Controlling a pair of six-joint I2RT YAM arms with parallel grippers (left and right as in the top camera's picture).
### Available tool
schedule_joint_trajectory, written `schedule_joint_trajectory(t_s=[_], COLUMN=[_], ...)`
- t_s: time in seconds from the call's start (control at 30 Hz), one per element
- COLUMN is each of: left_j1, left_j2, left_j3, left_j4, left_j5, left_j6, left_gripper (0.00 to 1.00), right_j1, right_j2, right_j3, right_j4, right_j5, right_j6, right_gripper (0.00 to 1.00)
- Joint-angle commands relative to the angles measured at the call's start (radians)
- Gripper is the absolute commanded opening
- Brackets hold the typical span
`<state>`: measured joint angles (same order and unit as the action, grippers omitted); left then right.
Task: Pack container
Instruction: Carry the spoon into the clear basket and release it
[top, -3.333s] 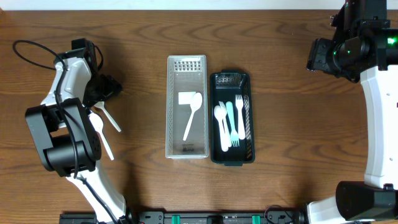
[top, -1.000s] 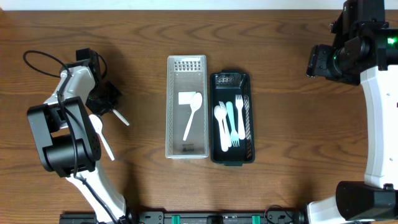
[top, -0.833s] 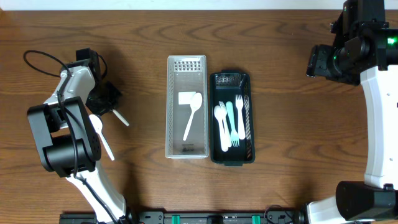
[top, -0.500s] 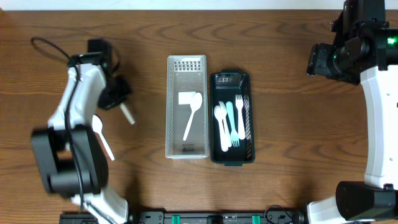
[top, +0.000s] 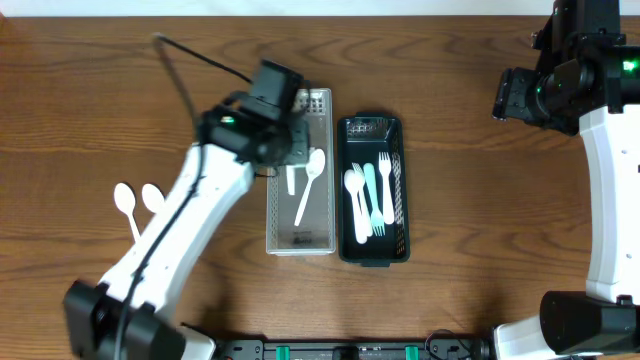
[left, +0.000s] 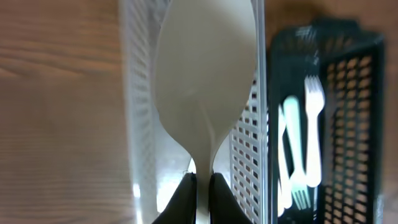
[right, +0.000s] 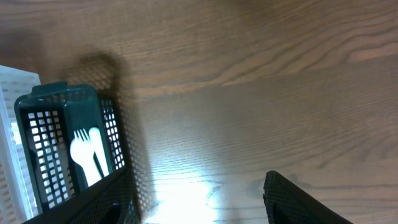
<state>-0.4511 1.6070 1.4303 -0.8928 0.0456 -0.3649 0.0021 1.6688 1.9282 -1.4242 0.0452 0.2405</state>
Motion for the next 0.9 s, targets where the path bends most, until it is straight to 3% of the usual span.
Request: schedule_joint_trajectory(t_s=[0.0,0.23,0.27,0.3,0.33,0.37,0.57,0.73,0.8,0.87], left_j1=[-0.012,-0.012,-0.012,-0.012,-0.012,-0.012,-0.012,0.016,0.06,0.119], left_j2=[0.091,0.241,0.249,0.252,0.252,0.247,0.158,0.013,-0.061,-0.112], left_j3=[-0.033,-0.033,-0.033,-0.033,-0.032,-0.031,0.012,0.076,0.077,0.077], left_j4=[0.016,0.02,0.019,0.019,0.019,0.019,-0.014,-0.119,-0.151,-0.179], left_j5=[-0.015,-0.015,-0.015,-0.015,-0.015,-0.015,-0.016,-0.088,-0.143,-0.166], left_j6=[0.013,0.013,0.013,0.018,0.032,0.05,0.175,0.189,0.188,0.188], left_gripper=[0.06,0.07,0.11,0.28,0.59,0.65,0.67,0.74,0.9,0.98], right_j1=[-0.012,-0.012,-0.012,-0.012,-0.012,-0.012,-0.012,-0.012,-0.012,-0.012], right_j2=[-0.002,-0.002,-0.002,-0.002,-0.002,-0.002,-0.002,-0.002,-0.002,-0.002], right_j3=[0.005,0.005,0.005,0.005,0.005,0.005,0.005,0.005,0.005,0.005], right_j4=[-0.005,-0.009,-0.009,-0.009,-0.009,-0.009,-0.009,-0.009,-0.008,-0.008], right_j5=[0.011,0.011,0.011,0.011,0.011,0.011,0.011,0.011,0.011,0.011], right_j6=[-0.013,-0.013,-0.013,-0.013,-0.013,-0.013,-0.013,-0.014,-0.014,-0.014], right_gripper=[0.7,0.7,0.7,0.7,0.7,0.7,0.7,0.71,0.72,0.72])
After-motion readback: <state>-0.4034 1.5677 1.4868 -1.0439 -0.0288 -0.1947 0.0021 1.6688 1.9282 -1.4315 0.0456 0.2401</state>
